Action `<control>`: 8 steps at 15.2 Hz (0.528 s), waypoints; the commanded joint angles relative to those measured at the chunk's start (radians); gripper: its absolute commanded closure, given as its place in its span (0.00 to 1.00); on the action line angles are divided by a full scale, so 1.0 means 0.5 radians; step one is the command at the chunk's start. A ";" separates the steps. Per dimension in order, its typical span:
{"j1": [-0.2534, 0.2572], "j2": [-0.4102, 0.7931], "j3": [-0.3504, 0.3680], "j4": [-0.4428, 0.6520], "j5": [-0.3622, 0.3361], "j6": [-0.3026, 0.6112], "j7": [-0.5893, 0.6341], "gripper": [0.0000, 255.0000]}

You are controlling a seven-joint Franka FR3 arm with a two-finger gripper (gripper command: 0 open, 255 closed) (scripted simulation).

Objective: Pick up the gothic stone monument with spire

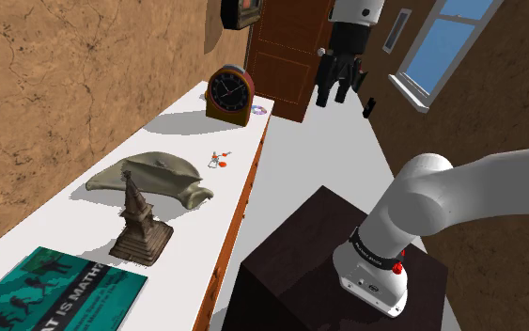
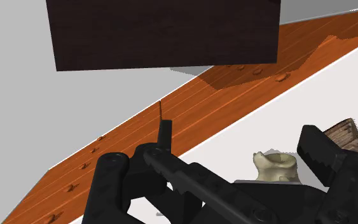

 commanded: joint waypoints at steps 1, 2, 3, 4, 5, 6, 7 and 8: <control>0.000 0.000 0.000 0.000 0.000 0.000 0.000 0.00; 0.003 0.003 0.045 -0.030 0.042 0.038 0.072 0.00; 0.006 0.009 0.092 -0.058 0.083 0.077 0.143 0.00; 0.010 0.019 0.138 -0.083 0.125 0.118 0.214 0.00; 0.014 0.032 0.185 -0.104 0.166 0.160 0.284 0.00; 0.018 0.049 0.232 -0.123 0.206 0.204 0.353 0.00; 0.022 0.070 0.278 -0.139 0.246 0.249 0.423 0.00; 0.026 0.094 0.326 -0.152 0.284 0.296 0.491 0.00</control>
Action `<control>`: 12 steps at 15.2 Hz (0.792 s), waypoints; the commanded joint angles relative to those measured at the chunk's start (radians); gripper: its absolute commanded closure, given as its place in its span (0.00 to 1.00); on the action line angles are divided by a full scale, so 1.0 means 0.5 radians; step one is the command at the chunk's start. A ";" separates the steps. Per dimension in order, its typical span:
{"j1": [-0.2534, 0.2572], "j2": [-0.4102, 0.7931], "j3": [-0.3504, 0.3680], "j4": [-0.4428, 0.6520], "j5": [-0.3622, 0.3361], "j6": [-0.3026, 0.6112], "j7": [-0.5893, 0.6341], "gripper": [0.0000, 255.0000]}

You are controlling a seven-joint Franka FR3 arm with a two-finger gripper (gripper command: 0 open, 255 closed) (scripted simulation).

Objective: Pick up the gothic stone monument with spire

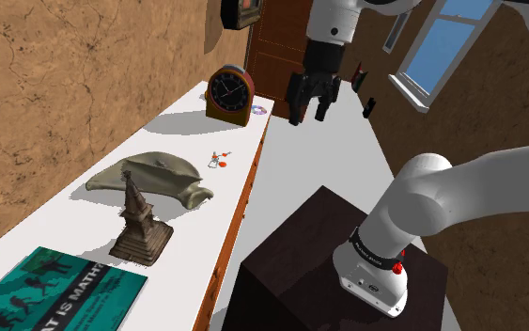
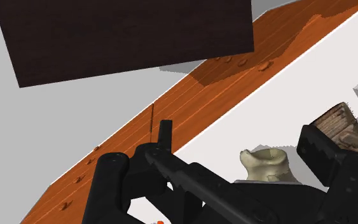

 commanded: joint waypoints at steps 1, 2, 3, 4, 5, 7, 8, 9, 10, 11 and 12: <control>0.009 0.062 0.101 -0.015 0.082 0.100 0.148 0.00; 0.012 0.094 0.148 -0.022 0.118 0.149 0.215 0.00; 0.015 0.130 0.195 -0.025 0.152 0.199 0.282 0.00; 0.017 0.169 0.243 -0.026 0.184 0.250 0.349 0.00; 0.017 0.212 0.291 -0.023 0.215 0.302 0.414 0.00; 0.016 0.308 0.386 -0.008 0.267 0.408 0.546 0.00; 0.014 0.361 0.433 0.004 0.289 0.462 0.612 0.00; 0.010 0.417 0.479 0.019 0.308 0.516 0.678 0.00; 0.006 0.477 0.525 0.037 0.323 0.570 0.745 0.00; 0.001 0.539 0.571 0.058 0.333 0.625 0.813 0.00; -0.006 0.604 0.617 0.082 0.340 0.679 0.881 0.00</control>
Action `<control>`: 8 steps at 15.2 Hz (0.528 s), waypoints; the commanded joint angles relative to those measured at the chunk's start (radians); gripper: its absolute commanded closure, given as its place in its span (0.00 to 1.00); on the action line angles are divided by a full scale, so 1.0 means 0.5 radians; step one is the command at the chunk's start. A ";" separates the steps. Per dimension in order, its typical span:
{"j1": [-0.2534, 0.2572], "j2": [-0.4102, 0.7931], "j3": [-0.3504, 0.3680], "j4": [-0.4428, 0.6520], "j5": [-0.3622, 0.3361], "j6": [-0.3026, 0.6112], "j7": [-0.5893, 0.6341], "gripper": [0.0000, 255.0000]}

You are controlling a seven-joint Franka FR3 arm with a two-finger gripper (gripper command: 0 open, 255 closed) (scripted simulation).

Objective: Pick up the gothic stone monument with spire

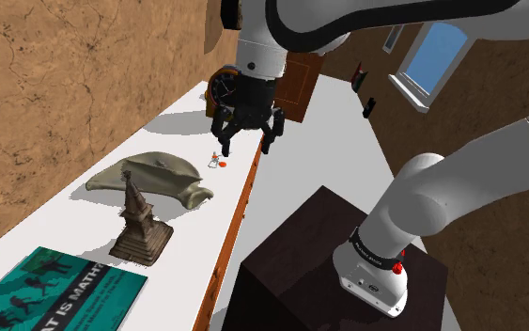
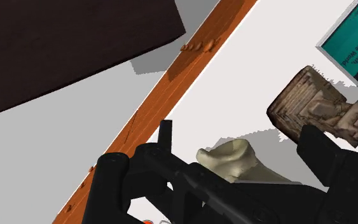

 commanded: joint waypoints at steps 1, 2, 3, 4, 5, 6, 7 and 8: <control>-0.011 0.127 0.096 0.031 0.019 0.127 0.144 0.00; -0.020 0.198 0.140 0.060 0.015 0.181 0.215 0.00; -0.030 0.272 0.184 0.092 0.007 0.234 0.287 0.00; -0.041 0.348 0.227 0.127 -0.007 0.287 0.361 0.00; -0.052 0.427 0.269 0.164 -0.027 0.338 0.438 0.00; -0.063 0.509 0.309 0.204 -0.054 0.388 0.517 0.00; -0.072 0.594 0.346 0.246 -0.088 0.437 0.600 0.00; -0.079 0.682 0.380 0.291 -0.129 0.484 0.685 0.00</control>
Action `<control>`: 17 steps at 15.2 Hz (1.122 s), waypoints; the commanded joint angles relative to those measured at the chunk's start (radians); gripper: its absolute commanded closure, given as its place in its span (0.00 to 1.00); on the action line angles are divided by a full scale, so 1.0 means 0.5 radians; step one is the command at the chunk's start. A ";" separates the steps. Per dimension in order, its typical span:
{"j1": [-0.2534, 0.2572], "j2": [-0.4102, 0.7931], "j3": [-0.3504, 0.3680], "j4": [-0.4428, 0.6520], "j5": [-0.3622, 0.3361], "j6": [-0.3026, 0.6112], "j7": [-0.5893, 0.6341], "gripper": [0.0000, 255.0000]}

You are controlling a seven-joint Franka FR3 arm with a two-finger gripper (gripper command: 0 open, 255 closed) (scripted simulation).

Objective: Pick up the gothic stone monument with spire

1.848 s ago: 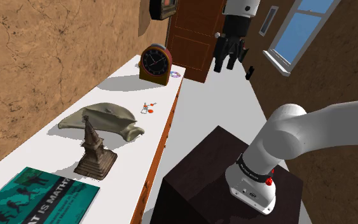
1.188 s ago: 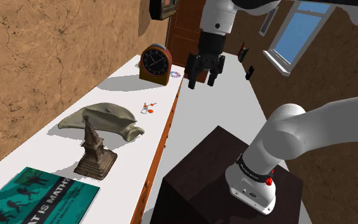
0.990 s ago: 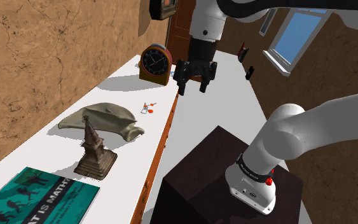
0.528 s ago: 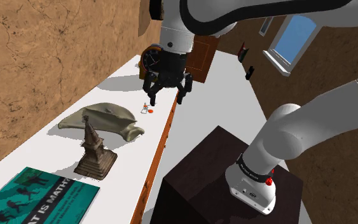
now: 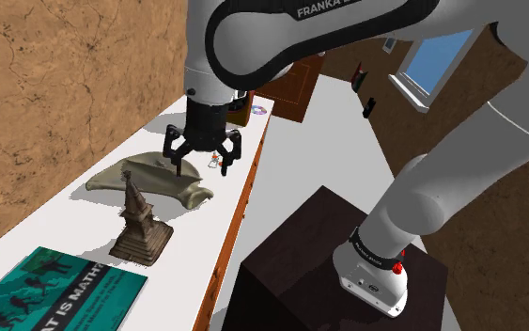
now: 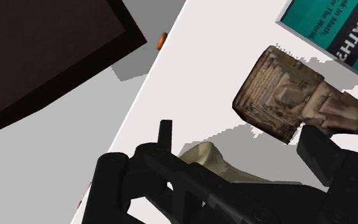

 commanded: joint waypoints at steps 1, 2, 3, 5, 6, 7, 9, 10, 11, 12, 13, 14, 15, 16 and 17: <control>-0.018 0.196 0.073 0.110 -0.093 0.096 0.187 0.00; -0.020 0.288 0.099 0.161 -0.148 0.138 0.277 0.00; -0.016 0.382 0.119 0.213 -0.208 0.176 0.370 0.00; 0.007 0.573 0.138 0.328 -0.341 0.241 0.557 0.00; 0.029 0.668 0.137 0.390 -0.410 0.266 0.649 0.00; 0.057 0.761 0.126 0.455 -0.477 0.287 0.738 0.00; 0.125 0.943 0.092 0.595 -0.604 0.315 0.905 0.00; 0.161 1.017 0.069 0.658 -0.651 0.322 0.969 0.00; 0.169 1.032 0.060 0.648 -0.659 0.345 0.971 0.00; 0.174 1.047 0.054 0.639 -0.668 0.368 0.974 0.00; 0.179 1.063 0.049 0.630 -0.678 0.391 0.978 0.00; 0.184 1.079 0.044 0.622 -0.688 0.414 0.982 0.00; 0.189 1.096 0.038 0.614 -0.698 0.436 0.986 0.00; 0.194 1.113 0.032 0.606 -0.709 0.459 0.990 0.00; 0.199 1.130 0.026 0.599 -0.720 0.481 0.994 0.00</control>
